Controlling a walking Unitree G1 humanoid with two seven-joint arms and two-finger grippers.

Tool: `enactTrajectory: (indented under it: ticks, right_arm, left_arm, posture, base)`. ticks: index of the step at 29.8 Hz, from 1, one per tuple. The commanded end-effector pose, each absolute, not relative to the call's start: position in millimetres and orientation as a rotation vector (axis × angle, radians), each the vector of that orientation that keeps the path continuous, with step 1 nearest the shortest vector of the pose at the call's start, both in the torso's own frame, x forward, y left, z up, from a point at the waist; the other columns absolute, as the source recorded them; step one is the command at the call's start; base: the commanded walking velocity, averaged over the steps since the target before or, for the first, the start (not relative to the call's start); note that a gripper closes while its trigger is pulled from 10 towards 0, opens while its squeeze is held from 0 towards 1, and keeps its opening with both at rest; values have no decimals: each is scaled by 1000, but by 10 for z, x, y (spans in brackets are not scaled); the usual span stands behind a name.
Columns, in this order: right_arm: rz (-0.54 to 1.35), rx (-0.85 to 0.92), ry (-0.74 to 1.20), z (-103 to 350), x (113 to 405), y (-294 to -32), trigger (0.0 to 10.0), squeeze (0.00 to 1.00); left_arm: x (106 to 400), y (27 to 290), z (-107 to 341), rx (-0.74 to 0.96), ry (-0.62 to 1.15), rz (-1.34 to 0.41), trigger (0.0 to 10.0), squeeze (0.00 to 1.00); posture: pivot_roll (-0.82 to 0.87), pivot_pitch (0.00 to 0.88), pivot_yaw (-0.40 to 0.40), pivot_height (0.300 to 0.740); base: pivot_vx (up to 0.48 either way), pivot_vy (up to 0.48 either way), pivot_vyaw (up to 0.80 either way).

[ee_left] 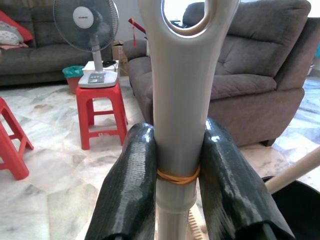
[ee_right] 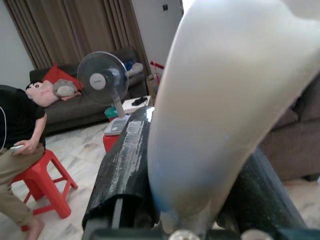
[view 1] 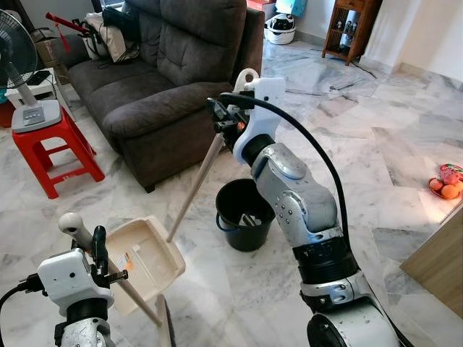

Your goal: Sweep floor

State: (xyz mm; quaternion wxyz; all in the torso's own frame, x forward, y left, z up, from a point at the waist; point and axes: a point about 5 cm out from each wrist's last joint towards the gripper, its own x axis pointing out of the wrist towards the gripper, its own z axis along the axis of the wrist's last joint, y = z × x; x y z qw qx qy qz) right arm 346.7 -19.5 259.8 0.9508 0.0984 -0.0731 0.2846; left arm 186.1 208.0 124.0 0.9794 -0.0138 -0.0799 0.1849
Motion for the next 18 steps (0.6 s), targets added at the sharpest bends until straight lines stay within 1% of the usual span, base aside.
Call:
enactTrajectory:
  ticks: [1, 8, 17, 18]
  right_arm:
    - [606, 225, -273, 2794, 3383, -166, 10000, 0]
    - [596, 255, -304, 2821, 3373, -180, 10000, 0]
    - [593, 246, -300, 2797, 3380, -177, 10000, 0]
    - [593, 245, -300, 2796, 3380, -176, 10000, 0]
  left_arm:
    - [1869, 2083, 1296, -4, -197, 378, 10000, 0]
    - [1864, 2089, 1301, -1, -198, 385, 10000, 0]
    - [1856, 2097, 1312, 7, -204, 395, 10000, 0]
    - [1855, 2097, 1313, 8, -204, 395, 10000, 0]
  posture:
    - [-8, 20, 40, 740]
    - [-5, 22, 42, 740]
    - [-3, 25, 44, 740]
    - [-3, 25, 44, 740]
  base:
    - [0, 0, 0]
    - [0, 0, 0]
    - [0, 0, 0]
    - [240, 0, 0]
